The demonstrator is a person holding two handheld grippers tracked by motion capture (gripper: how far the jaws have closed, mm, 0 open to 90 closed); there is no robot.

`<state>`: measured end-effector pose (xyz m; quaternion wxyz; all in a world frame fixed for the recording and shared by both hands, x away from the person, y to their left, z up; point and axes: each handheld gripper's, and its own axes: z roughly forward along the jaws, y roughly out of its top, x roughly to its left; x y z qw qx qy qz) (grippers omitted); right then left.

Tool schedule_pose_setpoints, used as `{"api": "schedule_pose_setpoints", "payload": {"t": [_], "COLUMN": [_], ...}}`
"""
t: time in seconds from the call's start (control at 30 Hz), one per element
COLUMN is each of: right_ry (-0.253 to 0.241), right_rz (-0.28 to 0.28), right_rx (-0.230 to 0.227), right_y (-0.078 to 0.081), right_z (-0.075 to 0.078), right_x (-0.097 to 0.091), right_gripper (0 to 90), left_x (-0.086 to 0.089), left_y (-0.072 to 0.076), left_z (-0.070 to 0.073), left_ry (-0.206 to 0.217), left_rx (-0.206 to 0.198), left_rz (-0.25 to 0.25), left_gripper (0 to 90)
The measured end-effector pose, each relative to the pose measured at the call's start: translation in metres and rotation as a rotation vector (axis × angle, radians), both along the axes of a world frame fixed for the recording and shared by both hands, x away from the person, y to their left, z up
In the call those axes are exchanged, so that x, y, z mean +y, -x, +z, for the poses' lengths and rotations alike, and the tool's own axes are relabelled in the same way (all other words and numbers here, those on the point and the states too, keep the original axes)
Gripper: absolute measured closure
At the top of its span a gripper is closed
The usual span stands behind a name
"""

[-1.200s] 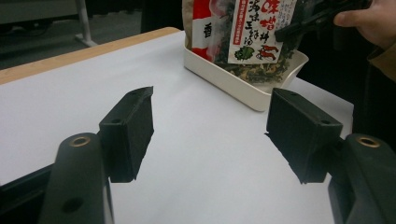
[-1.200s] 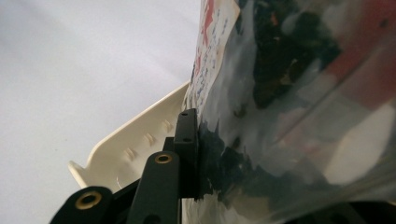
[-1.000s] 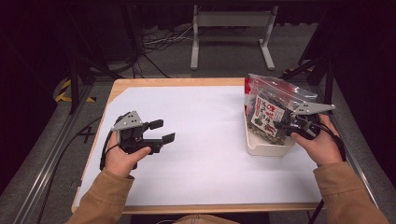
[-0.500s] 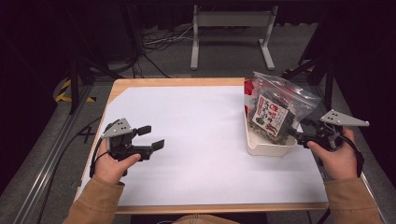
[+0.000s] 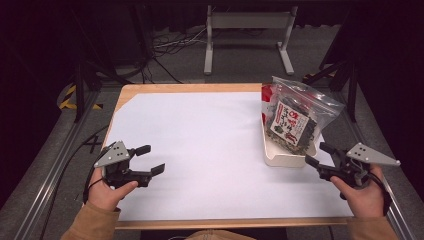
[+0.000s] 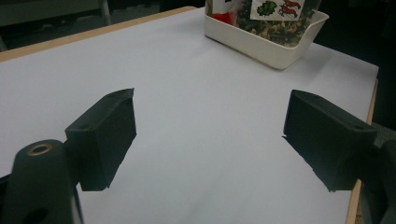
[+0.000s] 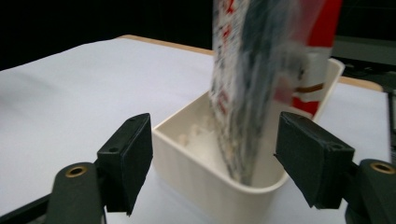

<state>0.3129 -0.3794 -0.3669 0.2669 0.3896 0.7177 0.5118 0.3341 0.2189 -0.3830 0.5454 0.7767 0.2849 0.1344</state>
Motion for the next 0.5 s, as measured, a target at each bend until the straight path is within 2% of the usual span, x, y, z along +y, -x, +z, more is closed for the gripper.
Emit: {"api": "schedule_pose_setpoints", "payload": {"t": [0.07,0.23,0.27,0.33,0.4,0.5], "right_ry": [0.001,0.003,0.000,-0.004,-0.006,-0.010], "right_rz": [0.014,0.059,0.059,0.062,0.067,0.068], "right_rx": [0.002,0.014,0.003,-0.016,-0.017,-0.027], "right_y": [0.002,0.005,0.005,0.006,0.007,0.008], "right_z": [-0.005,-0.025,-0.027,-0.030,-0.029,-0.027], "right_x": [0.003,0.012,0.014,0.016,0.016,0.016], "right_gripper": [27.1,26.7,26.1,25.4,26.1,26.1], "left_x": [0.002,0.012,0.013,0.015,0.015,0.015], "left_y": [0.002,0.008,0.008,0.009,0.008,0.008], "left_z": [-0.003,-0.021,-0.024,-0.027,-0.028,-0.029], "left_ry": [0.000,0.011,0.008,0.008,0.013,0.010], "left_rx": [0.000,0.022,0.019,0.030,0.034,0.026], "left_rz": [0.001,0.027,0.030,0.042,0.041,0.042], "left_gripper": [17.2,15.2,15.2,15.3,15.2,15.0]}}
